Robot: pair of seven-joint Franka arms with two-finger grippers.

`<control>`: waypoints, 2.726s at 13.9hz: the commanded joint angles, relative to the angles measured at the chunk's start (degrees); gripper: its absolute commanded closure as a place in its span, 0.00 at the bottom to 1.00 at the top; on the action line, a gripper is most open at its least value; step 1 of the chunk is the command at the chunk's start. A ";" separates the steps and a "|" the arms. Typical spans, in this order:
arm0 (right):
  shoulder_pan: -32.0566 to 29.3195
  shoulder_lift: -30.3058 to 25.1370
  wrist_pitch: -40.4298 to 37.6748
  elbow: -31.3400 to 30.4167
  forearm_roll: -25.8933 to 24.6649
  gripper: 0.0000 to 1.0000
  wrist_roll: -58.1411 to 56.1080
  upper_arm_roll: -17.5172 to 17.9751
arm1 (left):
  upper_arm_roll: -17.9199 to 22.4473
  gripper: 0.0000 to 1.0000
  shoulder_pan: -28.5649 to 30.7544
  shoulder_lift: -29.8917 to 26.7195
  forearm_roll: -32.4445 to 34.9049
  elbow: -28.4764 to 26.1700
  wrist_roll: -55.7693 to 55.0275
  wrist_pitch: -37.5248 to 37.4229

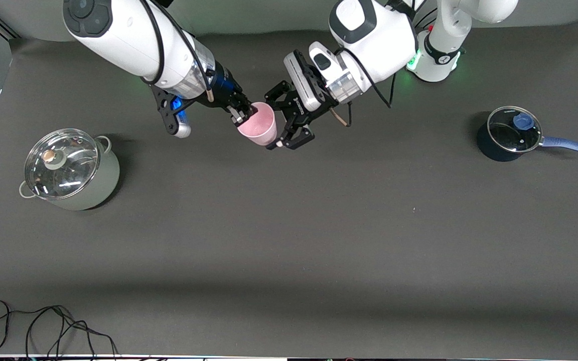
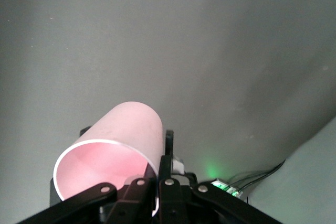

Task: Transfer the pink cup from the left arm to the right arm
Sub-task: 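Grasp the cup with the right gripper while the left gripper releases, then lower the cup with the right gripper while the left gripper withdraws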

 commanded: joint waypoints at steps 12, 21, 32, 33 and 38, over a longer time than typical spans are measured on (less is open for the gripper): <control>-7.26 -3.79 -12.67 -4.39 -6.22 1.00 -61.73 -16.57 | 0.85 0.01 20.62 0.23 11.76 -4.09 -12.30 -34.44; -7.08 -6.52 6.72 -25.28 -13.33 1.00 -89.49 -25.21 | 1.02 0.00 42.35 2.87 50.80 12.78 -52.77 -77.83; -7.52 2.26 36.88 -44.20 -13.26 1.00 -95.19 -25.39 | 2.25 0.00 46.32 1.99 78.61 22.20 -79.46 -85.83; -7.69 3.23 38.38 -44.73 -12.65 1.00 -96.33 -25.39 | 2.17 0.00 46.32 1.55 78.96 22.20 -86.21 -85.92; -7.96 3.24 38.39 -44.56 -11.85 0.20 -97.14 -25.47 | 1.46 0.00 45.79 -3.27 81.95 18.70 -89.53 -79.45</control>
